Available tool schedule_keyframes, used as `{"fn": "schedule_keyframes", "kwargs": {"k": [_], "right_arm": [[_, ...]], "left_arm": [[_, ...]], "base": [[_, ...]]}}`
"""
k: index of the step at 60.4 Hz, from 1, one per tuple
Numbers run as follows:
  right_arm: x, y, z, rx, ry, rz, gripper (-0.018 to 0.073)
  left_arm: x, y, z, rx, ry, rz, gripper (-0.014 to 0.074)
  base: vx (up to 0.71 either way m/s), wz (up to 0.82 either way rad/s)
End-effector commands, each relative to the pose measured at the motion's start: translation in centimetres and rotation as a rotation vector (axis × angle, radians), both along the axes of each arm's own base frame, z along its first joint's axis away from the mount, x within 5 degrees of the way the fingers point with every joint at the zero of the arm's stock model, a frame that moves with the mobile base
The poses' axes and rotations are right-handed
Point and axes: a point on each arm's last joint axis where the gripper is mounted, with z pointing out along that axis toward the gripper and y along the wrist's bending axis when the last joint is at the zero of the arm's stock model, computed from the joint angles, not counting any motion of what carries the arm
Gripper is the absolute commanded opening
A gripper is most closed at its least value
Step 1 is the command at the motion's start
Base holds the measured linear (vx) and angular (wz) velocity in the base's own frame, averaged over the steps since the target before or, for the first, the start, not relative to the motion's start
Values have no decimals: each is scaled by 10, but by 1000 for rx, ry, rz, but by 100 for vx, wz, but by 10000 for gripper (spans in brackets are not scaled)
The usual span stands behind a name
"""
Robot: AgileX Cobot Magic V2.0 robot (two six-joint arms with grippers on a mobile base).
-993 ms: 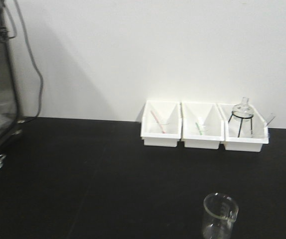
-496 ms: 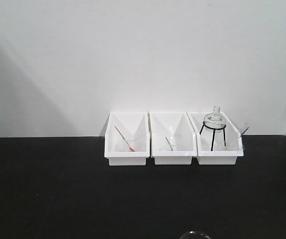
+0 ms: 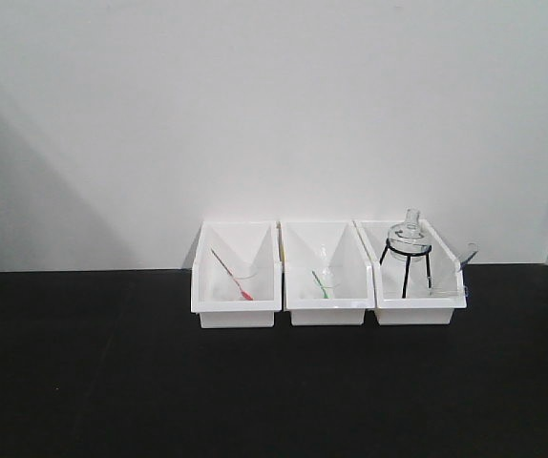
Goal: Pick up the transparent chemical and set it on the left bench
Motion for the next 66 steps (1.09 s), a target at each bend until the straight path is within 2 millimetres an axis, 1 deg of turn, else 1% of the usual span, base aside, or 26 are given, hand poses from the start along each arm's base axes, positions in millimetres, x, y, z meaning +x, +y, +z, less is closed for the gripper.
{"fn": "schedule_keyframes", "kwargs": {"k": [1, 20, 38, 44, 51, 56, 61, 66], "right_arm": [[0, 4, 16, 4, -89, 41, -3], [0, 3, 15, 7, -84, 37, -3], [-1, 6, 20, 24, -129, 71, -3], [1, 9, 21, 54, -145, 96, -3], [10, 20, 24, 100, -193, 180, -3], [22, 30, 23, 134, -211, 256, -3], [35, 40, 18, 173, -212, 330, -3], [49, 49, 9, 190, -187, 382, -3]], "left_arm": [[-1, 0, 3, -14, -81, -1, -3], [-1, 0, 3, -14, -81, -1, -3], [-1, 0, 3, -14, -81, -1, -3], [-1, 0, 3, -14, -81, -1, -3], [-1, 0, 3, -14, -81, -1, -3], [-1, 0, 3, -14, -81, -1, -3], [-1, 0, 3, -14, -81, -1, -3], [-1, 0, 3, -14, -81, -1, -3]], "base": [[0, 0], [0, 0], [0, 0], [0, 0], [0, 0], [0, 0], [0, 0], [0, 0]]}}
